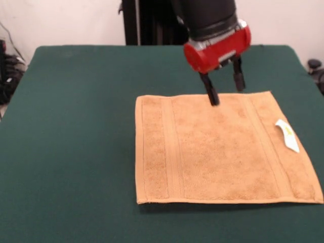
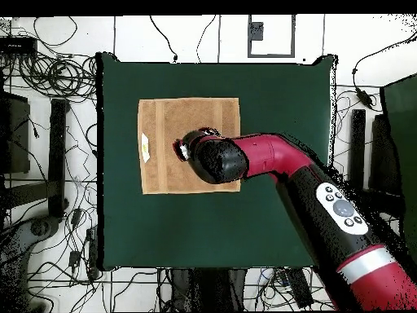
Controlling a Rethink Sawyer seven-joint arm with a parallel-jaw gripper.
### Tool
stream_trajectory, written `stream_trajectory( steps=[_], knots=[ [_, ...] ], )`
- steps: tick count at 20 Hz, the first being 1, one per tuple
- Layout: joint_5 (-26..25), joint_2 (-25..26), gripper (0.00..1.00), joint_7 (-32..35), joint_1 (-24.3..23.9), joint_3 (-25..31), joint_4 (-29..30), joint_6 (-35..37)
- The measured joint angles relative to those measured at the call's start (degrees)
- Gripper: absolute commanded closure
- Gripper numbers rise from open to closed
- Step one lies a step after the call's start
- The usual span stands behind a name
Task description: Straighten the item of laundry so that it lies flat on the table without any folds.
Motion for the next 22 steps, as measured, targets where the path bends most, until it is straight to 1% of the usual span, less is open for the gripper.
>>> stream_trajectory(
  steps=[5,7,8,9,12,15,18,20,21,22],
  knots=[
    [0.1,-6.9,0.00,0.0,0.7,-1.1,1.4,8.4],
    [0.1,-10.8,0.00,0.0,0.6,-1.3,1.8,11.8],
    [0.1,-11.8,0.00,0.0,0.6,-1.4,1.8,12.6],
    [0.1,-14.3,0.00,0.0,0.6,-1.4,1.8,14.2],
    [0.1,-17.8,0.00,0.0,0.5,-1.4,1.6,15.8],
    [-0.2,-20.9,0.00,0.0,0.2,-1.4,0.6,15.9],
    [-1.6,-20.1,0.00,0.0,0.3,-1.4,-0.8,14.1],
    [-3.2,-18.0,0.00,0.0,0.2,-1.4,-2.0,10.9],
    [-4.6,-15.5,0.00,0.0,0.1,-1.4,-3.0,7.4],
    [-5.1,-14.5,0.00,0.0,0.0,-1.4,-3.4,6.0]
  ],
)
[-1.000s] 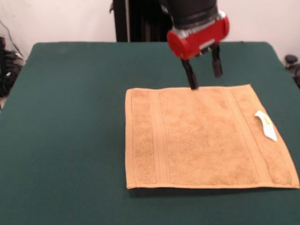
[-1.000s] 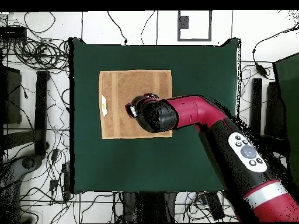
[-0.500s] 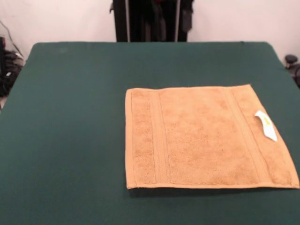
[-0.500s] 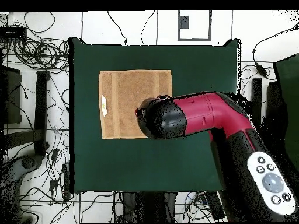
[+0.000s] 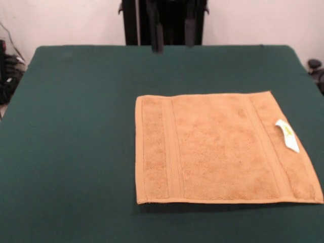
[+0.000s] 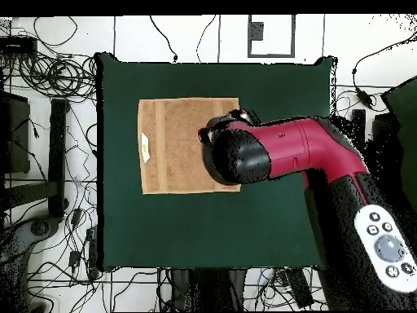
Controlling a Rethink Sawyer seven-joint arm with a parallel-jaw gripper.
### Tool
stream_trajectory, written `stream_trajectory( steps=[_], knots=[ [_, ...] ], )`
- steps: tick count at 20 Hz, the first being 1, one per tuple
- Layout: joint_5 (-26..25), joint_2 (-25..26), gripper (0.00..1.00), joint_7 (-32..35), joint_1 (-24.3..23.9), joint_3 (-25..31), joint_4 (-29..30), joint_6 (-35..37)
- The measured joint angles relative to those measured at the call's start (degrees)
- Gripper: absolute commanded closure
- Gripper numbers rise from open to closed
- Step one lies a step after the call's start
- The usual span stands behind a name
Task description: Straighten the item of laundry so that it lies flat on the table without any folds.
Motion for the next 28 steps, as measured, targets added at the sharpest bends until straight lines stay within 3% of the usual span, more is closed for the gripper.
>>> stream_trajectory(
  steps=[6,14,28],
  knots=[
    [-4.6,13.4,0.00,0.0,-2.1,0.1,-2.5,-15.8],
    [-7.6,24.7,0.00,0.0,-4.7,0.4,-3.3,-19.9],
    [-12.1,27.5,0.00,0.0,-3.9,0.3,-3.4,-24.5]
  ],
)
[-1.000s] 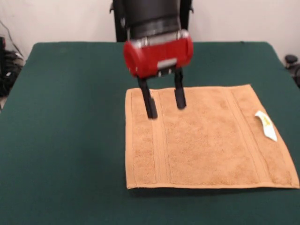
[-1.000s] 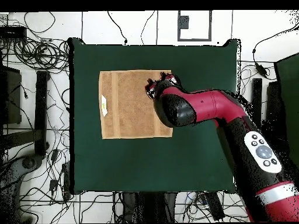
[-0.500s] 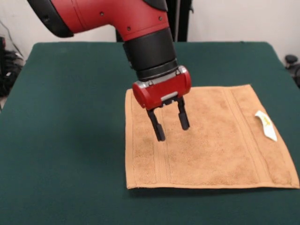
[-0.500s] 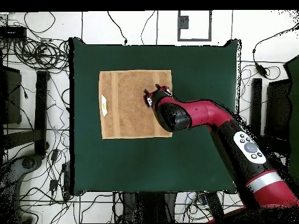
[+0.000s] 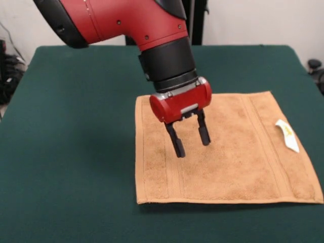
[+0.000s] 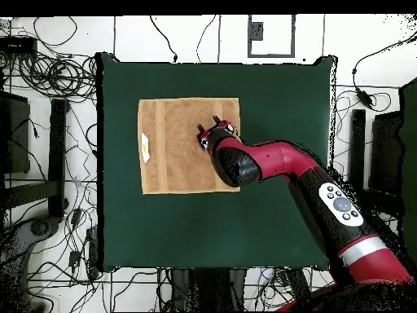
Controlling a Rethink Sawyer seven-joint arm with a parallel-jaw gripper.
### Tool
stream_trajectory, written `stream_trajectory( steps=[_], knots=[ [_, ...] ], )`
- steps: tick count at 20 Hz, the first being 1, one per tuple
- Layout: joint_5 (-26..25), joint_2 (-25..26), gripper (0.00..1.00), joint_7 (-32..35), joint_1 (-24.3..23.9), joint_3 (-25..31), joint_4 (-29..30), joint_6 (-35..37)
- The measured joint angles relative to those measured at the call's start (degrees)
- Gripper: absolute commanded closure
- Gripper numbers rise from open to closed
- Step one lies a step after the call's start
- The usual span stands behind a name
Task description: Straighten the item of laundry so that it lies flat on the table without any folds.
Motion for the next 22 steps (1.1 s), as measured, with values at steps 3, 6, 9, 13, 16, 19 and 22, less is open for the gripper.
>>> stream_trajectory(
  steps=[3,6,9,13,16,19,22],
  knots=[
    [-2.2,0.0,0.00,0.0,1.6,-0.9,-0.6,-3.7],
    [-5.4,-0.8,0.00,0.0,4.9,-3.0,-1.8,-9.8],
    [-7.9,-2.4,0.00,0.0,7.7,-4.1,-2.8,-14.9],
    [-9.3,-5.0,0.00,0.0,9.6,-4.4,-3.7,-17.2],
    [-10.4,-6.6,0.00,0.0,10.4,-4.4,-4.8,-17.9],
    [-11.8,-5.5,0.00,-0.1,6.8,0.7,-6.0,-16.5],
    [-8.7,-1.9,0.00,-0.6,1.5,6.1,-7.1,-11.5]
  ],
)
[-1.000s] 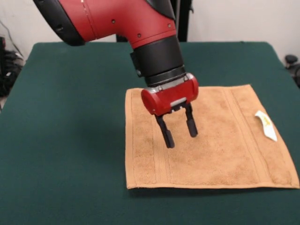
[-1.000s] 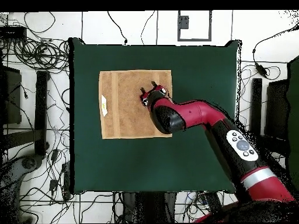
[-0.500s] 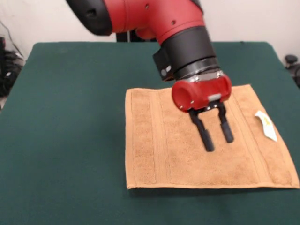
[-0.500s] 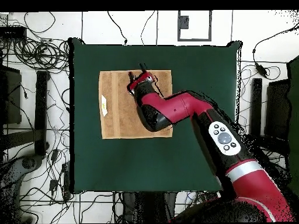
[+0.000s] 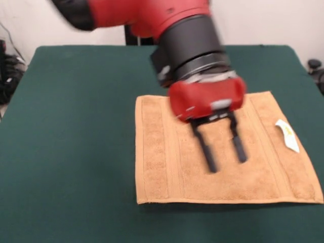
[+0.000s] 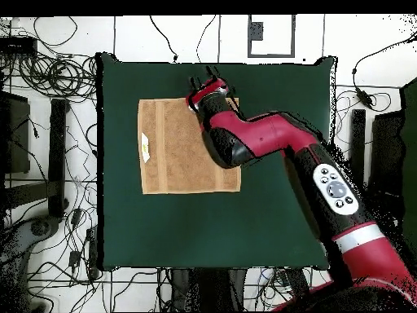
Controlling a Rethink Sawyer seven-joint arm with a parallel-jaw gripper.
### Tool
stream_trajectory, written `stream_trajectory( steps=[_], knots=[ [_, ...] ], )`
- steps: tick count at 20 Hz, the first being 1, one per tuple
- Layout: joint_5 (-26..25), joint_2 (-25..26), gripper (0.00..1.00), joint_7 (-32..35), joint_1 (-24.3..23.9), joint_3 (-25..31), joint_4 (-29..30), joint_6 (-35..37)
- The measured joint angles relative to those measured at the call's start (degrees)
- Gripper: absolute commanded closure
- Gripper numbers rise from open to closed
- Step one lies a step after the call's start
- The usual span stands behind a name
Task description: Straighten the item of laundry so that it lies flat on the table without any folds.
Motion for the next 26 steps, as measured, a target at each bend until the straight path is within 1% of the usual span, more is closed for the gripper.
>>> stream_trajectory(
  steps=[1,4,7,8,12,16,17,18,20,22,24,26],
  knots=[
    [1.6,1.3,0.00,-0.2,-1.6,1.3,-0.4,2.3],
    [8.3,6.9,0.00,-1.5,-7.3,5.1,-2.5,13.7],
    [12.2,11.2,0.00,-3.7,-10.7,7.1,-3.7,23.0],
    [13.8,13.8,0.00,-5.8,-12.6,8.3,-4.1,28.5],
    [13.9,17.0,0.00,-10.0,-14.3,10.1,-4.1,32.7],
    [11.3,19.6,0.00,-15.4,-14.9,12.4,-4.1,30.9],
    [10.7,19.8,0.00,-16.2,-14.8,12.7,-4.1,30.0],
    [8.7,19.7,0.00,-17.6,-14.4,13.3,-4.0,27.7],
    [7.0,19.4,0.00,-18.0,-13.9,13.6,-3.9,25.6],
    [4.2,18.1,0.00,-18.1,-12.9,13.6,-3.9,22.3],
    [0.3,15.1,0.00,-18.1,-10.8,12.8,-3.9,18.0],
    [-2.3,12.2,0.00,-18.1,-9.0,11.8,-3.9,15.1]
  ],
)
